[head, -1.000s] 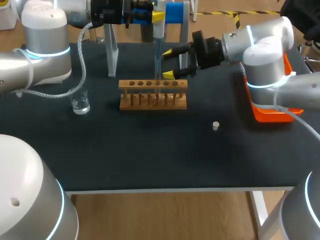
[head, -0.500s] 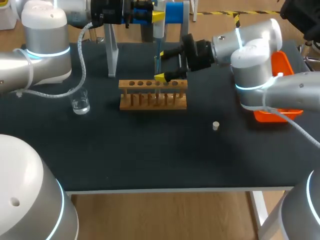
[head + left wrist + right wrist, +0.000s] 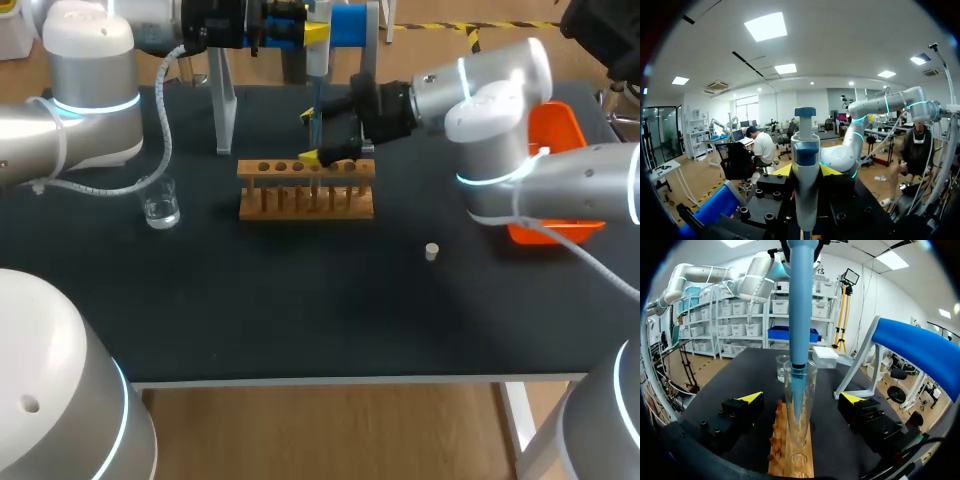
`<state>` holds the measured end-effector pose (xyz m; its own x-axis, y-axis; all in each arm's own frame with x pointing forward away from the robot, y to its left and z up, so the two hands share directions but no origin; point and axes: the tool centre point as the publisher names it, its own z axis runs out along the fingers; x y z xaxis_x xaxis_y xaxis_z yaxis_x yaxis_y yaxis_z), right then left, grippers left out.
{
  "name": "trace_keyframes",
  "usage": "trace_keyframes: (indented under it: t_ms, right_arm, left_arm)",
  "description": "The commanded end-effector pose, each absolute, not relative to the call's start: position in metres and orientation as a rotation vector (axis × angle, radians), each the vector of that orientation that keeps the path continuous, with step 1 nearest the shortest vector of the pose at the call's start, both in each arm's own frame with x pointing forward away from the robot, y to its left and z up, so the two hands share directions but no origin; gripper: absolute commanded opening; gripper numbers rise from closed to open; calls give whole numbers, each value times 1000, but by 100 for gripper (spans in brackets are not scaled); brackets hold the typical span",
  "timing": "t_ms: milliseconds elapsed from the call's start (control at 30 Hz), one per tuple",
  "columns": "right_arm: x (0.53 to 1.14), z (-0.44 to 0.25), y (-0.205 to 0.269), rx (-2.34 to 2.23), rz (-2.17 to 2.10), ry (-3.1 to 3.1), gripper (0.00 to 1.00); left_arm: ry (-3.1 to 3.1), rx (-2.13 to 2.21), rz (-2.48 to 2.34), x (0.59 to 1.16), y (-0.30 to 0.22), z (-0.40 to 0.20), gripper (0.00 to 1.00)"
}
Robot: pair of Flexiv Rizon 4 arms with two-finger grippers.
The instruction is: Invert the test tube, pick up the pipette, mount the tip to pipette, aspirate from beaker and dispense into the tube, eject the tip, return the pipette, and cap with the stopper.
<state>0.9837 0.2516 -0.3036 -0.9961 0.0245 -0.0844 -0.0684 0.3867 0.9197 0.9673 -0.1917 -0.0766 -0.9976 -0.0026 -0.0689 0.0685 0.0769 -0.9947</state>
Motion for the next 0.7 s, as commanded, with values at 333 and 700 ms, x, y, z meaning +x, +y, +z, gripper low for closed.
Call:
trace_keyframes:
  t_ms: [333,700]
  right_arm:
    - [983,-308,261,-45,1648,2559,100]
    - [984,-311,263,-39,1627,2567,100]
  left_arm:
    - [2269,71,-2098,968,-191,-76,0]
    - [2269,71,-2098,968,-191,-76,0]
